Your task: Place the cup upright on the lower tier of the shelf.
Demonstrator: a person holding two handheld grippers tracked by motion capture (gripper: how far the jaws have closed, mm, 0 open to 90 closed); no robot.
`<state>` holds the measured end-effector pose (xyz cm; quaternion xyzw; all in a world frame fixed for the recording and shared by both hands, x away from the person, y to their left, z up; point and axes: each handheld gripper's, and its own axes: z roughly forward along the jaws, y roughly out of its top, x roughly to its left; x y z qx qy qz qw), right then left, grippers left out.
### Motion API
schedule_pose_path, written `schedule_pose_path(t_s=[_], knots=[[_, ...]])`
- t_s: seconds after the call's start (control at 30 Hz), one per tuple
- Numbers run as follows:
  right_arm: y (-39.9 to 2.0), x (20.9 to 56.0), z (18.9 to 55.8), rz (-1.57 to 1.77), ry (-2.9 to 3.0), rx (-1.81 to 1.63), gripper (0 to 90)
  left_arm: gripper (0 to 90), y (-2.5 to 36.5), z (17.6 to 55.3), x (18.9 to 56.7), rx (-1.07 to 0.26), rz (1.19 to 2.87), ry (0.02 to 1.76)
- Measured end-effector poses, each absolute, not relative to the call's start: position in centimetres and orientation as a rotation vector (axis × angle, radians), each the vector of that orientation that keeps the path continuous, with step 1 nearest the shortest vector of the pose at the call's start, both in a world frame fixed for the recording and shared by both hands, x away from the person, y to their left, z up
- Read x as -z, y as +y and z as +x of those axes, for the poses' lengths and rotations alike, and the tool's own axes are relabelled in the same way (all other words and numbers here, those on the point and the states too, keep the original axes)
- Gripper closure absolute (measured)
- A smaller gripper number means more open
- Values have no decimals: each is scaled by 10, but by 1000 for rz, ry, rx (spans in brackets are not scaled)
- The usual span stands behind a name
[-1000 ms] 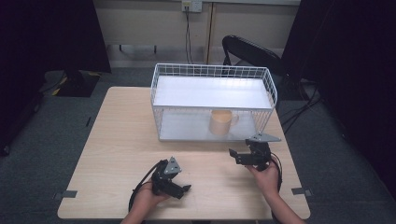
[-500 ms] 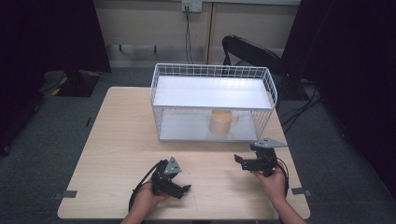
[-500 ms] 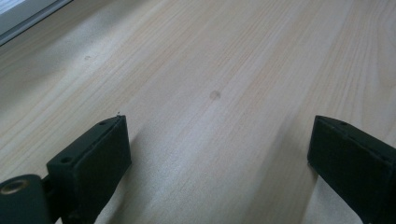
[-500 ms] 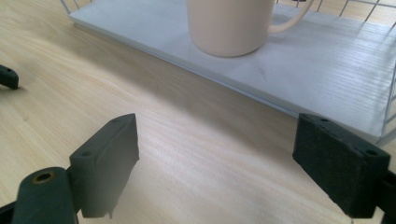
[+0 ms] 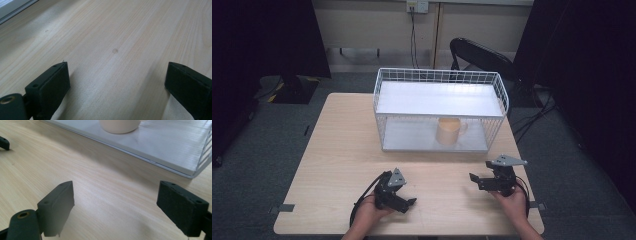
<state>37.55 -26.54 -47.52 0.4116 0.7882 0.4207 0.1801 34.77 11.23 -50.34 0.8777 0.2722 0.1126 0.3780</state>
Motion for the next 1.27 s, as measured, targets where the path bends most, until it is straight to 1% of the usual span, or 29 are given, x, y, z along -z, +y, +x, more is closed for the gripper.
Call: schedule_pose_path(t_s=[0.53, 0.8, 1.03, 1.27], knots=[[-286, 487, 362, 1122, 2263, -1136, 138, 55, 112, 348, 503, -288, 2243, 694], [-291, 500, 356, 1090, 2295, -1073, 144, 55, 112, 348, 503, -288, 2243, 694], [-291, 501, 352, 1008, 2346, -1016, 142, 55, 112, 348, 503, -288, 2244, 696], [-293, 502, 354, 1054, 2386, -1041, 144, 55, 112, 348, 503, -289, 2243, 695]])
